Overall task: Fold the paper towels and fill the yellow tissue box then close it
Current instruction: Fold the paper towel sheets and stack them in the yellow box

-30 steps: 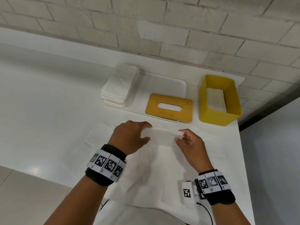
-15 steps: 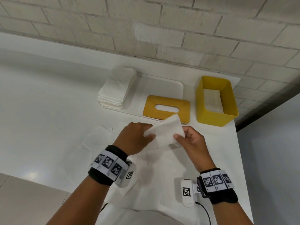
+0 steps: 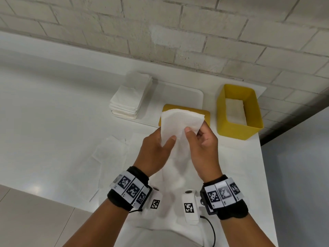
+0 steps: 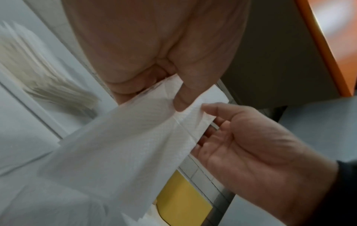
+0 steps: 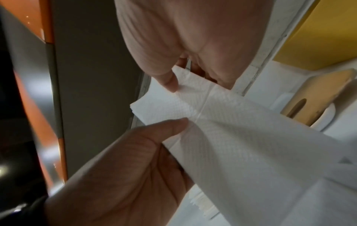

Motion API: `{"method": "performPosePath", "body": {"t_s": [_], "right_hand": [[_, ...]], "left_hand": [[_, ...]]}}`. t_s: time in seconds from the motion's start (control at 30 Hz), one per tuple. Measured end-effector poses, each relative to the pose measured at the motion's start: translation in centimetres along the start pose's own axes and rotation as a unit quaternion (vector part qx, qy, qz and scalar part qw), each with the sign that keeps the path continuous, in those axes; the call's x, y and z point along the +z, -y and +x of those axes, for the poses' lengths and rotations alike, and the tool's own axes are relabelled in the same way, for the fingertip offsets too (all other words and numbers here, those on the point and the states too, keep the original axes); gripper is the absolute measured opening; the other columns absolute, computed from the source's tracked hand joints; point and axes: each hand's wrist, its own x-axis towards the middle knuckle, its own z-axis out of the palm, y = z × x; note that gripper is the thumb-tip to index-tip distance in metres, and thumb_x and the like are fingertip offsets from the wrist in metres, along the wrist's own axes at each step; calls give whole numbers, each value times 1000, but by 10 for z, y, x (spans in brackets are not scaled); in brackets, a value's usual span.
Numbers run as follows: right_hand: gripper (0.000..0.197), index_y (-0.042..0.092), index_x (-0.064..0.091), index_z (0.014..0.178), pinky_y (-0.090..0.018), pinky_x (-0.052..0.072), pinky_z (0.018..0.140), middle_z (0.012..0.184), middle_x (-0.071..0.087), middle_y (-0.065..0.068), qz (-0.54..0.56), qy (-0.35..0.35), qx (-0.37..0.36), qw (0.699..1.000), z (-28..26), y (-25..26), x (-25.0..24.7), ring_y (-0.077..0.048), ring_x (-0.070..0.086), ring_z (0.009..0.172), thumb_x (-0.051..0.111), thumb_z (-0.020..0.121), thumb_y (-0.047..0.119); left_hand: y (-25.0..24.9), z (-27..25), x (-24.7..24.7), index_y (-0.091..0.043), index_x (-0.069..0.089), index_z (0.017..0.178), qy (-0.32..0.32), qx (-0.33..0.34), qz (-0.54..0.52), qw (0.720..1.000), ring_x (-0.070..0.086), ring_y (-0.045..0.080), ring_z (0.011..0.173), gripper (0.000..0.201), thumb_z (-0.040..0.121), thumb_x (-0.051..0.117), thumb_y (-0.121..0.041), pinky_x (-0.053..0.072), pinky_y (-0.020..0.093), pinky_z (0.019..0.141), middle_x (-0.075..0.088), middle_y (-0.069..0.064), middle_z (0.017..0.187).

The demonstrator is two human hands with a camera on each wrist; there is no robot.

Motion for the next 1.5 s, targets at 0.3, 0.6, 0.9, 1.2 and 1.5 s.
{"method": "performPosePath", "body": {"t_s": [0.3, 0.6, 0.9, 1.2, 1.5], "right_hand": [[23, 31, 65, 107, -20, 54, 82, 100, 74, 18, -23, -35, -6, 999, -12, -15, 6, -4, 70, 95, 56, 103, 10], [22, 24, 67, 117, -18, 54, 81, 103, 75, 13, -54, -46, 31, 997, -17, -30, 3, -4, 70, 99, 58, 102, 12], [19, 26, 68, 109, -26, 57, 82, 99, 75, 12, -53, -24, 79, 995, -20, -44, -4, -6, 71, 95, 61, 99, 11], [24, 22, 69, 117, -42, 57, 90, 109, 77, -3, 20, 26, 177, 984, -11, -36, -32, -27, 71, 104, 66, 96, 12], [36, 14, 61, 134, -35, 57, 91, 127, 72, -8, 233, -11, 229, 945, -17, -29, -20, -23, 68, 119, 53, 100, 2]], "left_hand": [[11, -4, 12, -16, 63, 131, -12, -3, 46, 999, 68, 10, 90, 33, 103, 57, -32, 47, 2, 69, 67, -10, 98], [19, -8, 15, -8, 64, 127, 12, -10, 86, 996, 62, 10, 81, 33, 104, 55, -29, 44, 0, 64, 71, 1, 99], [24, -6, 10, -8, 71, 116, 45, -52, 70, 995, 70, 16, 88, 30, 101, 60, -32, 45, 3, 63, 70, -4, 94], [7, 4, 5, -12, 69, 120, 10, -175, -376, 910, 73, 22, 109, 22, 100, 61, -13, 57, 44, 96, 77, 4, 116], [0, 4, 17, -11, 65, 126, 24, -209, -427, 880, 70, 21, 115, 25, 103, 56, -12, 56, 38, 96, 75, 4, 123]]}}
